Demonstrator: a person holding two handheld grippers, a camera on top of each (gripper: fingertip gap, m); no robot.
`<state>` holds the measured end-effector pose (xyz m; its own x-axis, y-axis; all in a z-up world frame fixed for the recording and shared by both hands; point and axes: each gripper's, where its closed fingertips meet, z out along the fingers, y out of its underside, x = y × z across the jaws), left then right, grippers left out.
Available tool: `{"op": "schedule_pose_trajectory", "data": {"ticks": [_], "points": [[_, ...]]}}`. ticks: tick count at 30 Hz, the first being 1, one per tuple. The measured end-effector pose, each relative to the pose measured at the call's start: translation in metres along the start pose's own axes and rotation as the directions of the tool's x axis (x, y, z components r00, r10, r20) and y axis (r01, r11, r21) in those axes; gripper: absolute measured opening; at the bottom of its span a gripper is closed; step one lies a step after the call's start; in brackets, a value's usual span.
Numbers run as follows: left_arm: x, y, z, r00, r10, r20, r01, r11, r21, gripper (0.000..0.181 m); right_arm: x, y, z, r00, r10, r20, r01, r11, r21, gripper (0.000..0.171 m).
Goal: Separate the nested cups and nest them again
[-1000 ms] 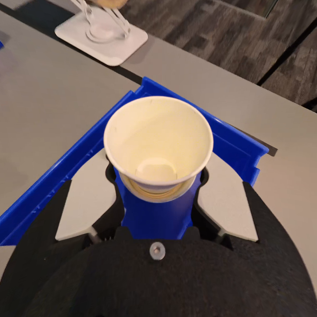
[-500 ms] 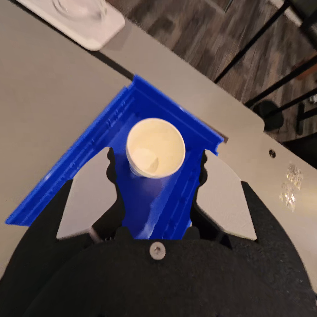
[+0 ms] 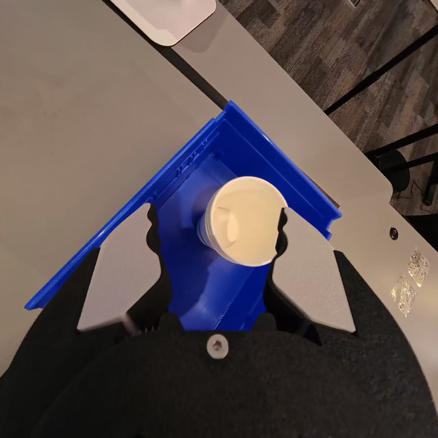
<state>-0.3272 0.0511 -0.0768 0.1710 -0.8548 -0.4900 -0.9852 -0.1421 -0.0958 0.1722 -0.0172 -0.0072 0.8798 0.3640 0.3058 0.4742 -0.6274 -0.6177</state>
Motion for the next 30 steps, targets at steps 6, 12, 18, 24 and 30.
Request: {"op": "schedule_pose_trajectory", "data": {"ticks": [6,12,18,24,30], "points": [[0.019,0.012,-0.004,0.991,-0.014,-0.133,0.011,1.0,-0.022,0.002,-0.003,-0.001,-0.002,1.0,-0.019,0.004,0.019,1.0,-0.006,0.097],[0.005,0.027,-0.069,0.995,-0.095,-0.014,0.096,0.988,0.117,0.001,-0.009,-0.02,-0.021,0.998,-0.06,-0.029,0.062,0.996,0.065,0.095],[0.04,-0.039,-0.163,0.988,0.117,0.097,-0.152,0.814,0.561,0.001,-0.11,-0.109,-0.075,0.939,-0.315,0.141,0.206,0.839,0.504,0.094],[0.126,-0.098,-0.179,0.861,0.507,0.049,-0.404,0.622,0.671,0.0,-0.282,-0.12,-0.112,0.586,-0.689,0.425,0.281,0.666,0.691,0.098],[0.163,-0.125,-0.177,0.769,0.638,0.042,-0.469,0.518,0.716,0.0,-0.329,-0.111,-0.094,0.46,-0.663,0.591,0.243,0.734,0.634,0.106]]}}
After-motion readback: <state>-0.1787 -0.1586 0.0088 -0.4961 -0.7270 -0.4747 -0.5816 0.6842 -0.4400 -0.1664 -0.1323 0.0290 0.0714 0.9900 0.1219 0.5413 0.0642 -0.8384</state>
